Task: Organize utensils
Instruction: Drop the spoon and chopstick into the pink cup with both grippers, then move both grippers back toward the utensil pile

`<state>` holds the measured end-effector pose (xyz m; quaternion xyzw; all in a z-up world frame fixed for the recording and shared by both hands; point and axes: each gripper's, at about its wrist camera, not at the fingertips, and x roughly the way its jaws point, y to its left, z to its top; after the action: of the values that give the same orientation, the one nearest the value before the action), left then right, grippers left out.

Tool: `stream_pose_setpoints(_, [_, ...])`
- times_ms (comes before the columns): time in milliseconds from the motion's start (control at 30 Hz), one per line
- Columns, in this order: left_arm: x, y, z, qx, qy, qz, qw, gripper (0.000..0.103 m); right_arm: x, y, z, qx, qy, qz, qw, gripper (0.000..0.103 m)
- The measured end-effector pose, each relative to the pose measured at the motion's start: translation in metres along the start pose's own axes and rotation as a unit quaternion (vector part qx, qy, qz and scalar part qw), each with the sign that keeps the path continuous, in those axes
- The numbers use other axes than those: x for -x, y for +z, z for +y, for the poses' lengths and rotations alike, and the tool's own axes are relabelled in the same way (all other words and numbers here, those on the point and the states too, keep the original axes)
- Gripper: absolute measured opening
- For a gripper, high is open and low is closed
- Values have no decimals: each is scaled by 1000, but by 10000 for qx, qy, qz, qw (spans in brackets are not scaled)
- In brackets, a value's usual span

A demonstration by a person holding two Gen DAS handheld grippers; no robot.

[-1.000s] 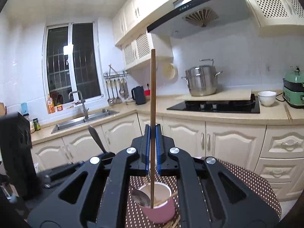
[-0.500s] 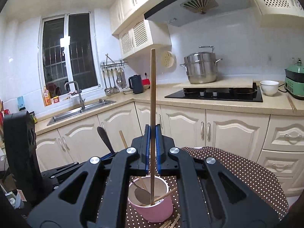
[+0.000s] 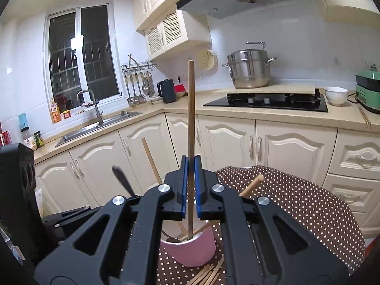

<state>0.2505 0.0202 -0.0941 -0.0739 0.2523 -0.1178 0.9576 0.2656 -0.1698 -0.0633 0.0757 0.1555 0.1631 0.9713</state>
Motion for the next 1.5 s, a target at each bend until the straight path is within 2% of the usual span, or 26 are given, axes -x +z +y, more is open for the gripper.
stream_pose_setpoints(67, [4,0,2,36,-5,-53,10000,18,1,-2,0,-12,-24,23,10000,6])
stream_pose_setpoints(133, [10,2,1,40,-9,-119,9999,31,2,-3,-1,-34,-27,39,10000,6])
stream_pose_setpoints(300, [24,8,4,225,-86,-221,9995,47,5,-3,-1,-106,-11,96,9999,6])
stream_pose_setpoints(467, [35,9,7,255,91,-191,9994,49,4,-5,-2,-183,-31,197,9996,7])
stream_pose_setpoints(700, [46,7,9,287,110,-84,9995,51,5,-9,2,-163,-78,357,9992,8])
stream_pose_setpoints(733, [48,6,8,265,103,-69,9996,52,6,-8,2,-178,-82,374,9991,14])
stream_pose_setpoints(767, [50,6,8,241,96,-53,9996,53,9,-8,2,-188,-99,368,9991,29])
stream_pose_setpoints(833, [55,6,8,240,44,-15,9997,54,15,-7,4,-143,-131,259,9995,50])
stream_pose_setpoints(1033, [70,5,12,327,-99,86,9994,58,36,-2,4,-5,-201,127,9997,51])
stream_pose_setpoints(1100, [73,3,13,295,-148,164,9993,63,44,-1,2,6,-250,84,9997,52])
stream_pose_setpoints(1200, [67,-4,13,146,-99,558,9983,73,55,-4,-4,48,-356,104,9993,57])
stream_pose_setpoints(1300, [53,-16,15,-58,0,1099,9939,73,60,-14,-13,30,-423,288,9987,58])
stream_pose_setpoints(1400, [32,-34,17,-192,78,1801,9834,73,62,-28,-25,-84,-501,569,9971,60])
stream_pose_setpoints(1467, [18,-47,19,-203,-39,2252,9741,73,60,-39,-36,-220,-504,872,9947,62])
stream_pose_setpoints(1500, [9,-55,20,-191,-169,2549,9666,73,59,-43,-39,-260,-515,985,9935,62])
